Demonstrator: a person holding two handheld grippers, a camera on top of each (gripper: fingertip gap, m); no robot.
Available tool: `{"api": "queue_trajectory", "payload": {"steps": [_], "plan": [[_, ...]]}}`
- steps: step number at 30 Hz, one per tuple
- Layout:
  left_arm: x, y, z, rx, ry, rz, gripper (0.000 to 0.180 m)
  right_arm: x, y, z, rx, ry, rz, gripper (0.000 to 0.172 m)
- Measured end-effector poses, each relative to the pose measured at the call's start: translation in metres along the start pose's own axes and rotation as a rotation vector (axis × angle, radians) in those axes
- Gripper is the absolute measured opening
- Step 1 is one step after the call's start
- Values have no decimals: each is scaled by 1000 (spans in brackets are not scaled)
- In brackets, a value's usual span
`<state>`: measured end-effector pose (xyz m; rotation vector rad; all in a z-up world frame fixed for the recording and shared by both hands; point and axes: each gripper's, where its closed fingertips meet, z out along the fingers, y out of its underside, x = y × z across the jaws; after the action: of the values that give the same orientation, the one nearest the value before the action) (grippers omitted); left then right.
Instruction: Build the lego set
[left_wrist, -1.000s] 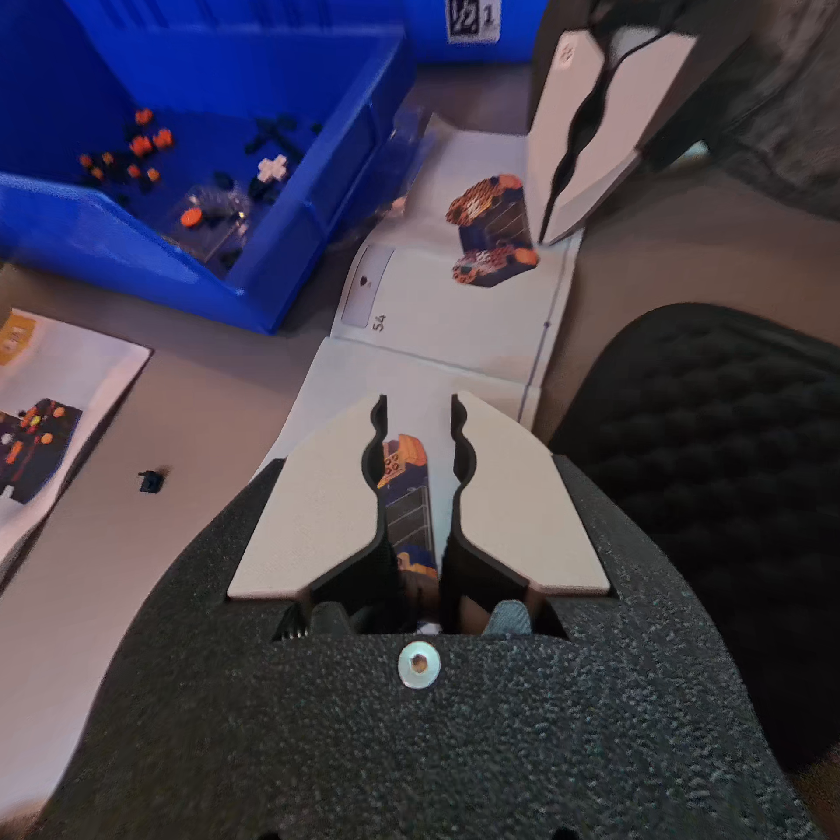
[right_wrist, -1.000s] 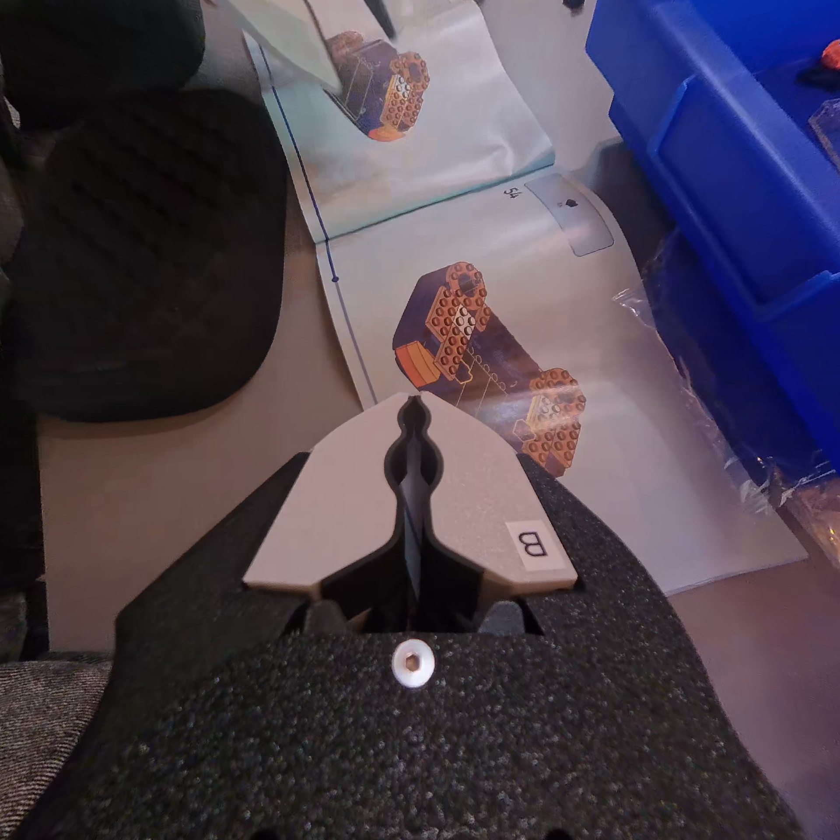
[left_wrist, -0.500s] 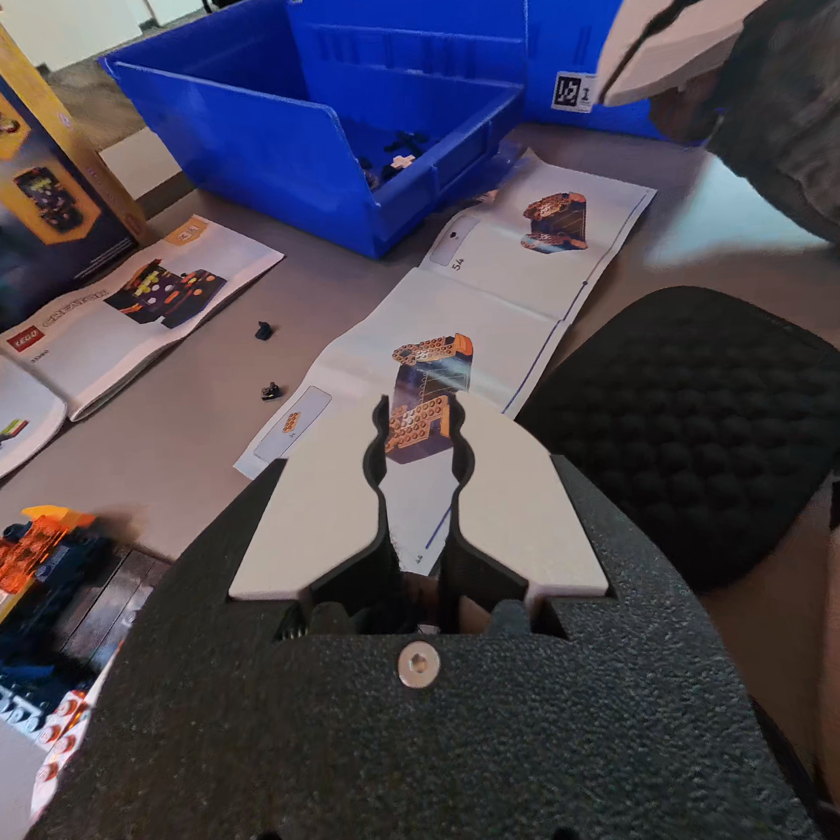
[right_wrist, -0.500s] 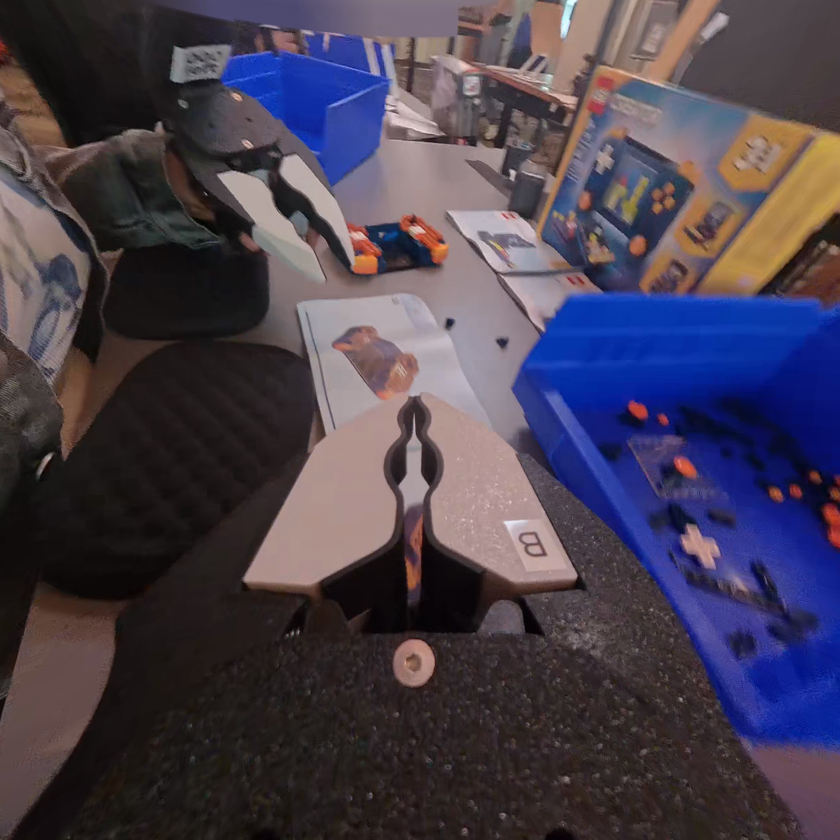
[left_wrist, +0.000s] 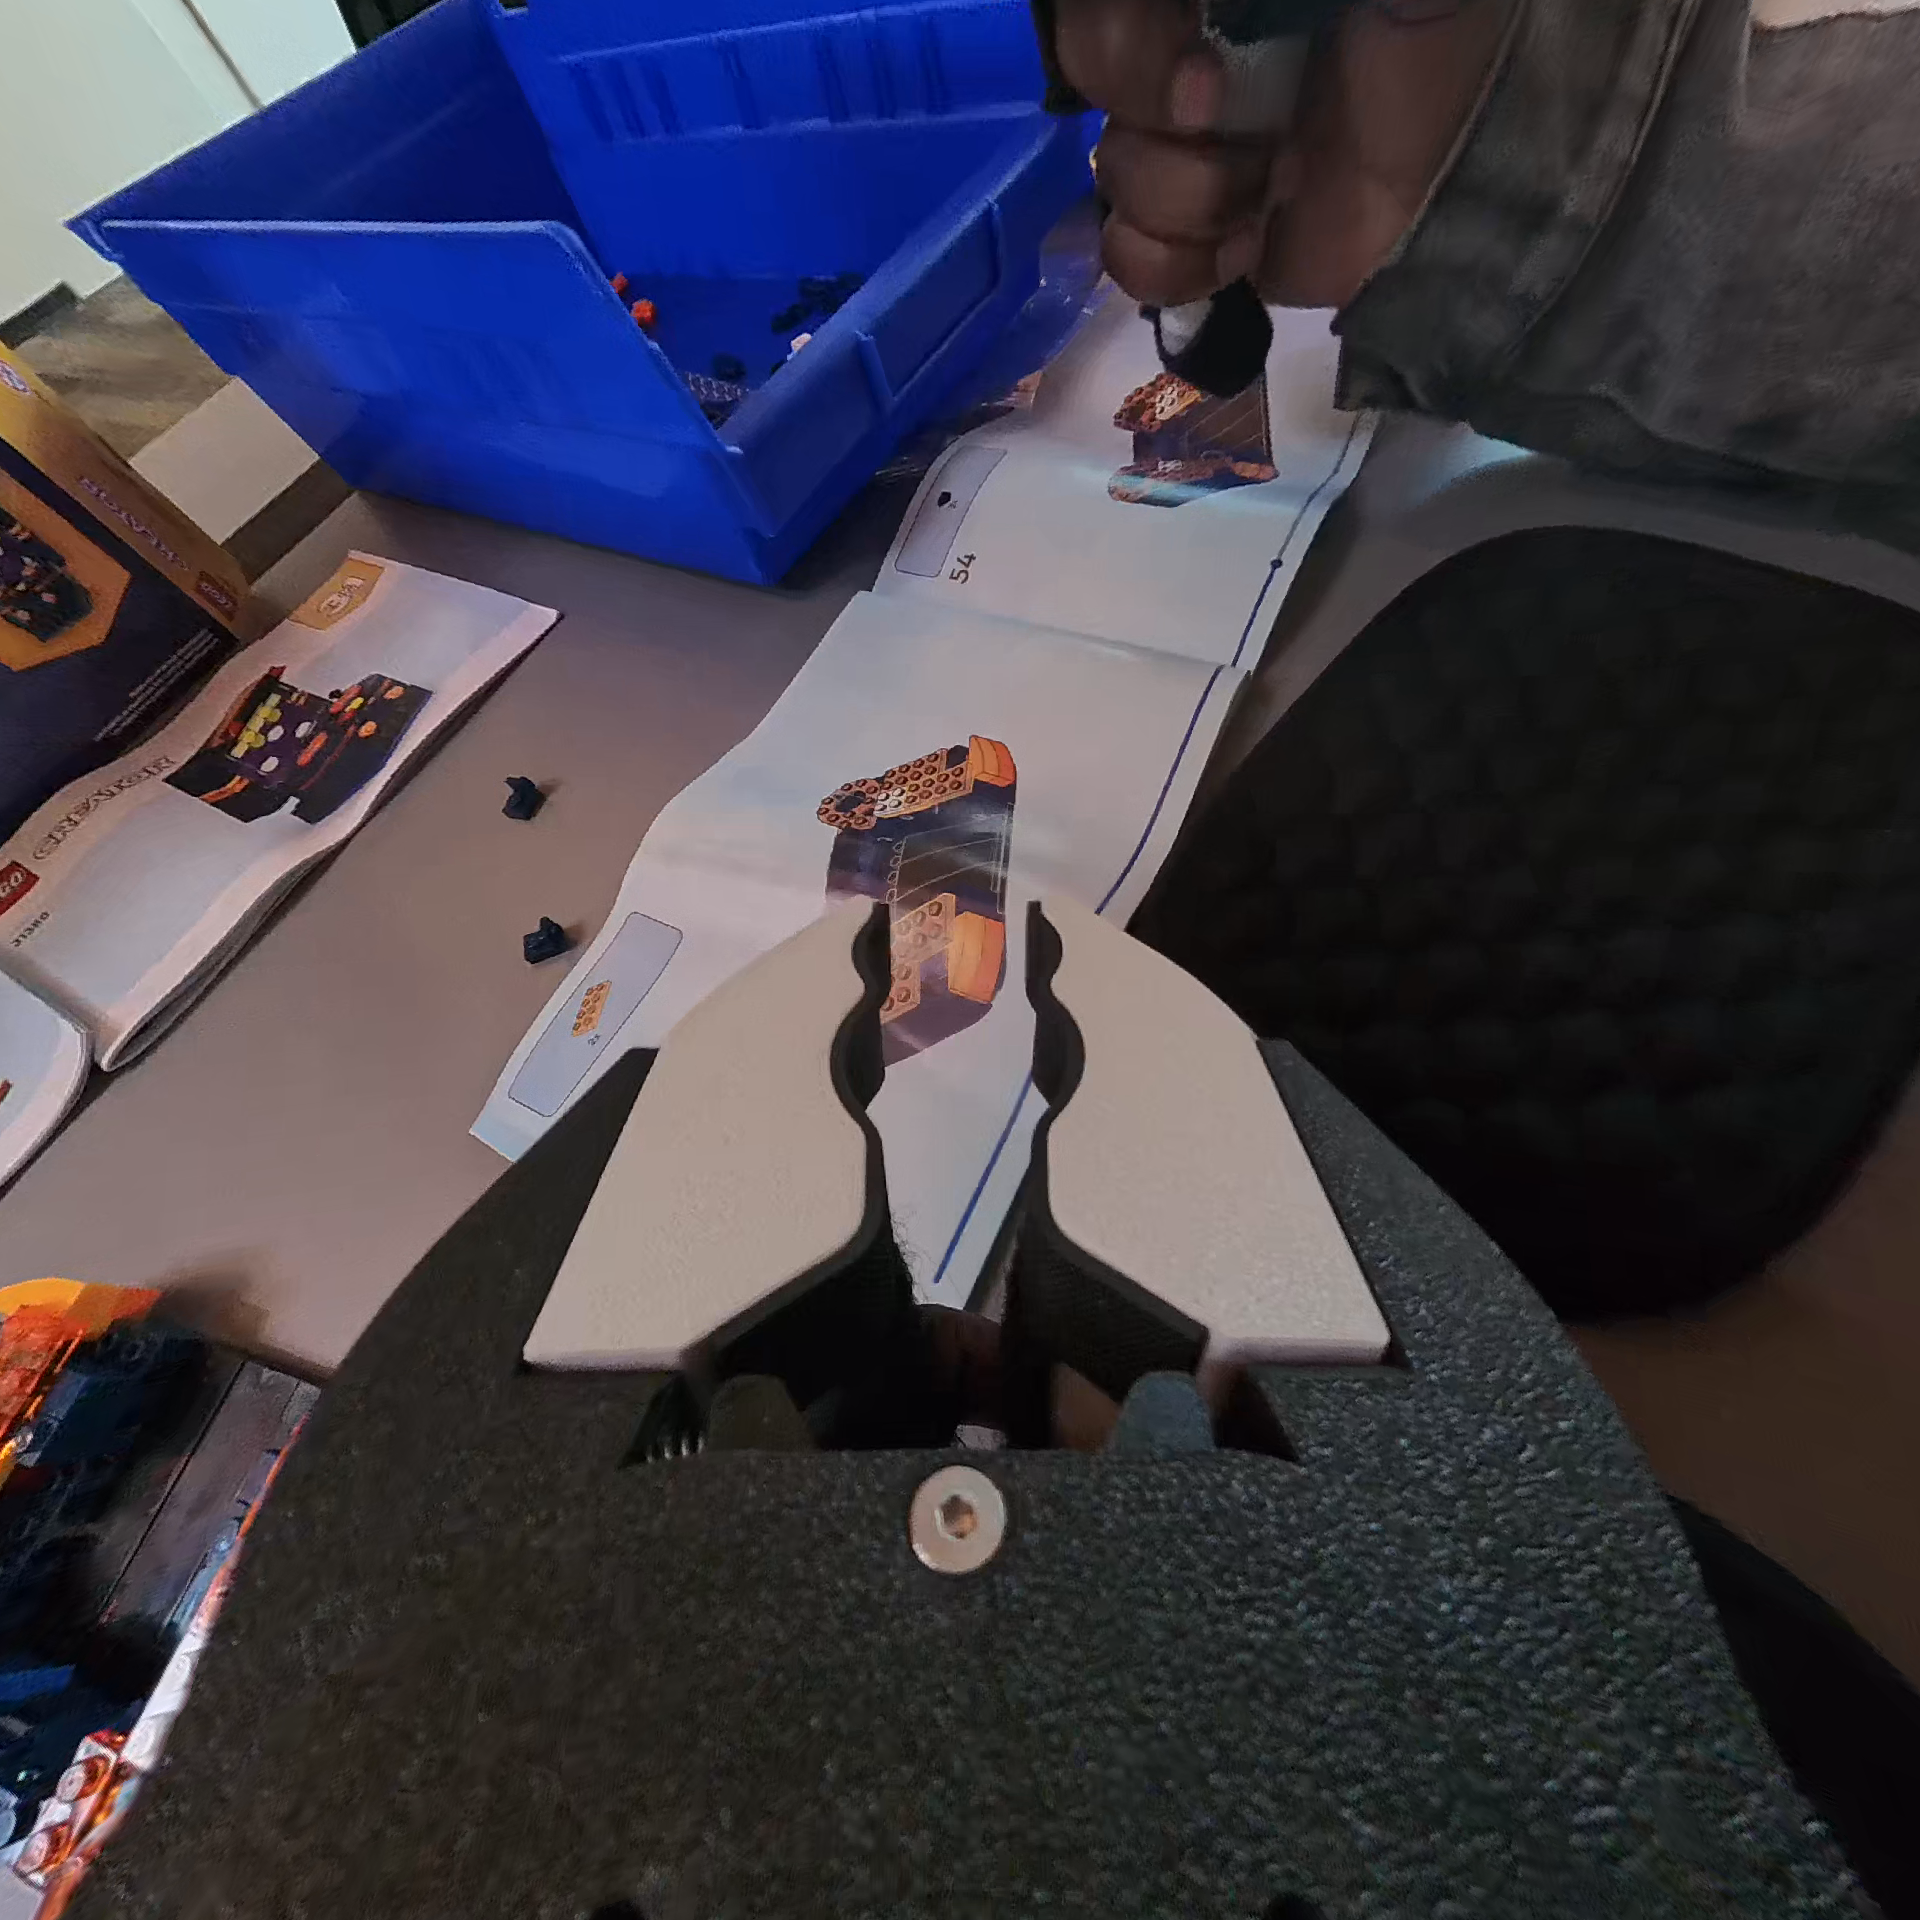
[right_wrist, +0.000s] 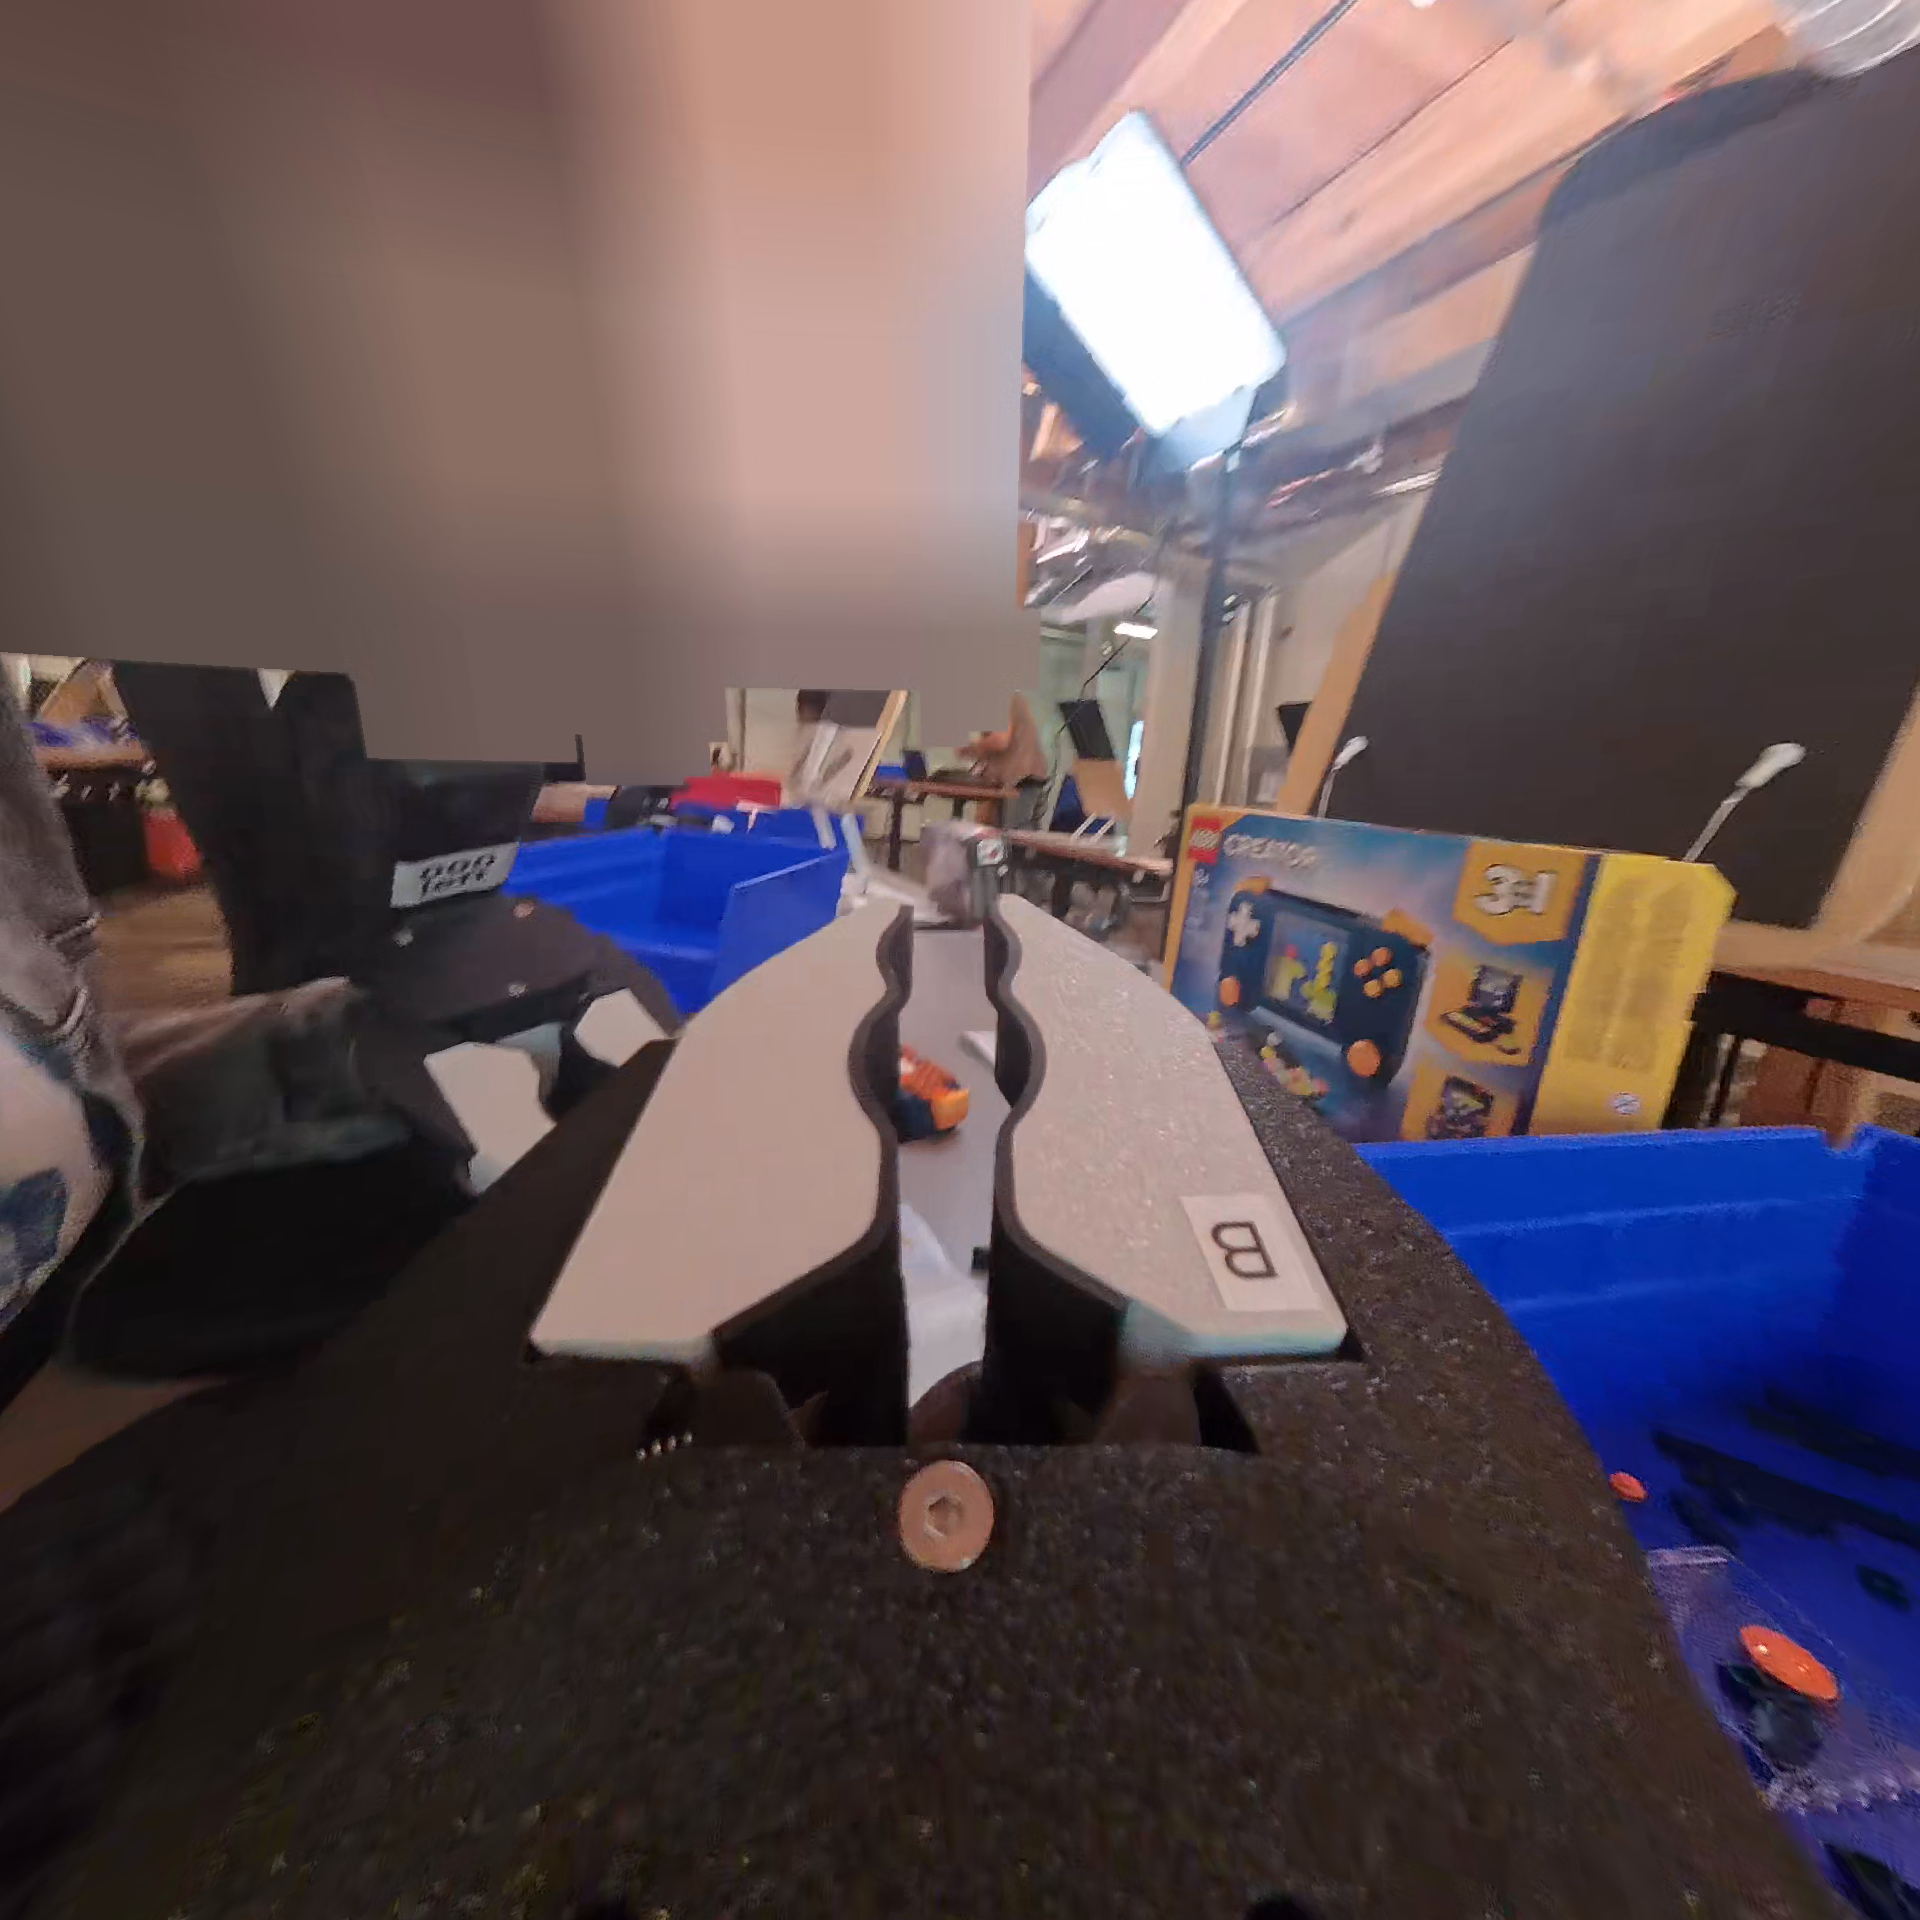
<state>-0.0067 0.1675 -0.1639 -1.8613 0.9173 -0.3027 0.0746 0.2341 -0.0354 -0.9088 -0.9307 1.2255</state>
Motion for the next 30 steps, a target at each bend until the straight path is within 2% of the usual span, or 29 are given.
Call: {"api": "queue_trajectory", "payload": {"steps": [5, 9, 12, 15, 18, 21, 30], "plan": [[-4, -2, -3, 33, 16, -68, 25, 25, -11, -8, 104, 200, -40, 42], [0, -4, -4, 51, 69, -86, 28, 36, -19, -15, 169, 300, -30, 45], [0, -4, -4, 56, 81, -96, 31, 41, -27, -25, 186, 350, -82, 44], [3, -6, -6, 75, 93, -73, 32, 50, -38, -45, 161, 448, -210, 41], [7, -6, -6, 83, 114, -56, 32, 64, -49, -73, 173, 589, -281, 25], [7, -7, -7, 96, 117, -64, 32, 83, -48, -98, 153, 772, -291, 0], [-1, -13, -13, 171, 129, -159, 30, 76, -45, -89, 119, 741, -321, 0]]}}
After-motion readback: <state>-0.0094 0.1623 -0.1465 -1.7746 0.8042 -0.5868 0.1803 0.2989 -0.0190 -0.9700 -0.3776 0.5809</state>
